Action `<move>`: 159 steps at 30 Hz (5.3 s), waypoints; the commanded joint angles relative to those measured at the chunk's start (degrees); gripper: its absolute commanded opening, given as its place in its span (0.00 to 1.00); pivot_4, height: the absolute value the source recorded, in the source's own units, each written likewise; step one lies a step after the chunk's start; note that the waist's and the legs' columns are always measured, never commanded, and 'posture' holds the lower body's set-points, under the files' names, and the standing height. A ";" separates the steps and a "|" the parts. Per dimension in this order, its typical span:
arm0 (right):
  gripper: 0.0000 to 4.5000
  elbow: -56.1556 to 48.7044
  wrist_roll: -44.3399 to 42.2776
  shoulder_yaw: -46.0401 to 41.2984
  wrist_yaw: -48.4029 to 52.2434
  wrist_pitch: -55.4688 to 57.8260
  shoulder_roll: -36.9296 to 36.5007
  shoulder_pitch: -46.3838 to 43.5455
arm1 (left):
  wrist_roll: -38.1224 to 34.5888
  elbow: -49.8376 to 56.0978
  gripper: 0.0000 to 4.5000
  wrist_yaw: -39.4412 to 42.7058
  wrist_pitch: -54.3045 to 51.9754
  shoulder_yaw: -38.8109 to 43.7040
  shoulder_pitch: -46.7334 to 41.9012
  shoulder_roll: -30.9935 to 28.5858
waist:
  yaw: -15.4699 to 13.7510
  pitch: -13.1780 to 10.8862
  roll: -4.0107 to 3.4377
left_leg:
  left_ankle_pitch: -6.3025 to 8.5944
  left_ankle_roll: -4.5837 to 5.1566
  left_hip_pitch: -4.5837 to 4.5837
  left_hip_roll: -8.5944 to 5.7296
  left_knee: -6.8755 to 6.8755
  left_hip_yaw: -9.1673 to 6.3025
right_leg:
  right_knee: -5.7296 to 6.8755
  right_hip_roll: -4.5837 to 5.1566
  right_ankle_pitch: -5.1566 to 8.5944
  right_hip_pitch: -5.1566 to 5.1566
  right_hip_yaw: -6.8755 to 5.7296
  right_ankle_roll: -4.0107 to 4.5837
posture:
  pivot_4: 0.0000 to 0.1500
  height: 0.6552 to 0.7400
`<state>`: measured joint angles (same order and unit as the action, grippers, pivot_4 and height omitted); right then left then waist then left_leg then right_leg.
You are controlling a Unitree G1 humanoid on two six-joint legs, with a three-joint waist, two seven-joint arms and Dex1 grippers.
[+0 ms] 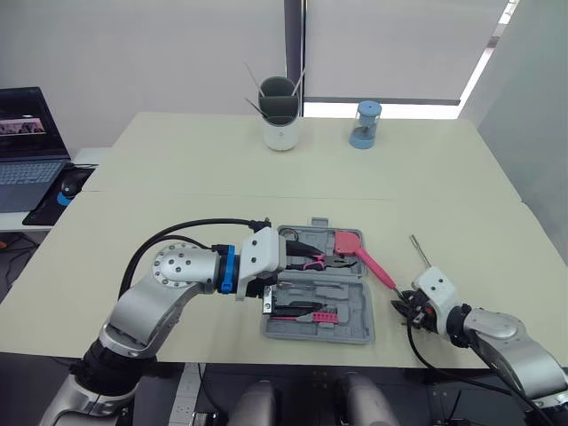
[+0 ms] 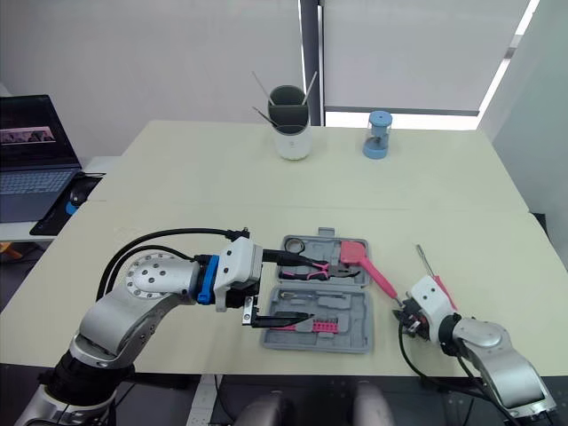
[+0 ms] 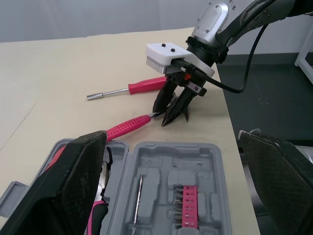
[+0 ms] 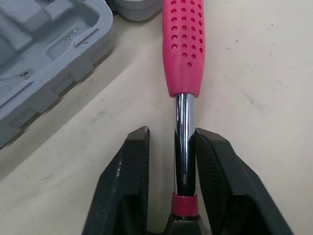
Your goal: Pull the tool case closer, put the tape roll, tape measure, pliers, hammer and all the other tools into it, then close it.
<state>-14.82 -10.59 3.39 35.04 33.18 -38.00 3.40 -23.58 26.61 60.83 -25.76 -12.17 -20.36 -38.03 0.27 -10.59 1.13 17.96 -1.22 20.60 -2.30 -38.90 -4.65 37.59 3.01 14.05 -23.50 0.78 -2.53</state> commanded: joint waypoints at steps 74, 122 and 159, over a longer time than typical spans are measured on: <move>0.34 5.17 0.76 -7.25 -9.85 -3.74 11.32 0.54 | -1.36 0.98 1.00 1.64 2.62 -0.64 -2.16 1.54 | 0.35 0.03 -0.04 | -0.01 0.03 -0.29 0.01 0.01 0.16 | 0.15 -0.06 0.00 0.13 0.06 0.00 | 1.00 1.00; 0.04 -25.09 -1.92 27.77 18.72 19.82 -13.73 -30.99 | -7.83 -10.60 1.00 30.63 23.04 20.80 17.71 -18.04 | 0.78 -0.05 -0.06 | 0.03 0.06 0.33 0.08 0.07 -0.02 | -0.37 0.14 -0.01 -0.27 -0.23 0.02 | 1.00 1.00; 0.04 -15.60 5.34 34.78 17.62 18.81 -5.84 -37.68 | -5.65 -16.82 1.00 31.07 25.14 18.45 13.59 -19.50 | 1.29 -0.05 -0.06 | 0.06 0.09 0.33 0.08 0.10 0.00 | -0.29 0.09 -0.02 -0.37 -0.29 0.04 | 1.00 1.00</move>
<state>-29.95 -5.74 38.67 52.41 53.41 -44.21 -32.78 -29.00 8.53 91.89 -0.22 6.35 -6.57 -57.02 1.55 -10.64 1.06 18.02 -1.13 20.93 -2.21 -38.80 -4.64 37.31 3.11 14.02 -23.87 0.50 -2.49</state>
